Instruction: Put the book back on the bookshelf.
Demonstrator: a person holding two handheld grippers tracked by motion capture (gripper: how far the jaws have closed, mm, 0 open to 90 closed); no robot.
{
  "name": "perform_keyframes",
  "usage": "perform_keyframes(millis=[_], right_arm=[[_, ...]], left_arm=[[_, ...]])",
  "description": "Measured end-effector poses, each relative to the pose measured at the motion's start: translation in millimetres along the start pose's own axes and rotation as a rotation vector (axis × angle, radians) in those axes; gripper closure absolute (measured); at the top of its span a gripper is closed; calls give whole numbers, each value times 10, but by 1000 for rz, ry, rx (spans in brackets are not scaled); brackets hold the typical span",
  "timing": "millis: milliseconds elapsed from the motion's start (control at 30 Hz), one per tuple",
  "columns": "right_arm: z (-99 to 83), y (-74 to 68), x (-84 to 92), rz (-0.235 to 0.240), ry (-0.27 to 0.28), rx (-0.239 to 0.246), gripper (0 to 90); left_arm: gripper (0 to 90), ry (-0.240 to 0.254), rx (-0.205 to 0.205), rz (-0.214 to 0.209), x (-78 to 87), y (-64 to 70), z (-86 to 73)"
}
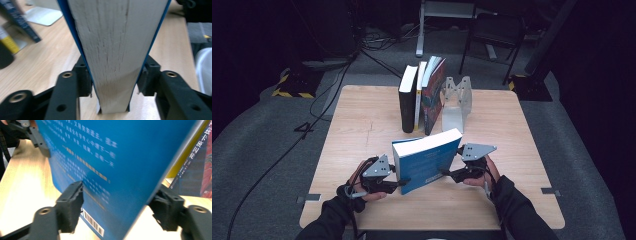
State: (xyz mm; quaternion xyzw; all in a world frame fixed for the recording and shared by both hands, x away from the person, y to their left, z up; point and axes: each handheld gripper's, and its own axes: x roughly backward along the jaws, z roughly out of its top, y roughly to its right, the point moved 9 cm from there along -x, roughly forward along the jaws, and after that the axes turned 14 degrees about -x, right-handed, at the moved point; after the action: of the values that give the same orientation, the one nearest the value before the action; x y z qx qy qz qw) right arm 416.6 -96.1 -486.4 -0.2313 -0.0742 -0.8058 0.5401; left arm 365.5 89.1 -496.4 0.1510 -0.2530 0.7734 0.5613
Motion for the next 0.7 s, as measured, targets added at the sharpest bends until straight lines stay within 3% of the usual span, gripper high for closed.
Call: perform_keyframes(millis=[33, 133, 300, 467, 533, 600, 700], right_arm=[[-13, -7, 36, 3, -5, 1, 388], [-43, -54, 109, 22, -16, 21, 459], [-84, -166, 224, 48, -46, 67, 523], [-36, -251, 265, 84, -38, 73, 505], [77, -293, 220, 78, -8, 71, 434], [143, -280, 174, 45, -3, 71, 449], [177, -259, 189, 66, 25, 44, 500]], left_arm=[[521, 4, 5, 23, 32, -32, 1], [496, 15, 25, 34, 55, -56, 7], [464, 7, 20, 68, 54, -65, 24], [448, 18, 27, 64, 33, -79, 39], [449, 22, 42, 63, 15, -117, 38], [441, 26, 53, 61, -8, -163, 43], [424, 28, 50, 55, -58, -216, 62]])
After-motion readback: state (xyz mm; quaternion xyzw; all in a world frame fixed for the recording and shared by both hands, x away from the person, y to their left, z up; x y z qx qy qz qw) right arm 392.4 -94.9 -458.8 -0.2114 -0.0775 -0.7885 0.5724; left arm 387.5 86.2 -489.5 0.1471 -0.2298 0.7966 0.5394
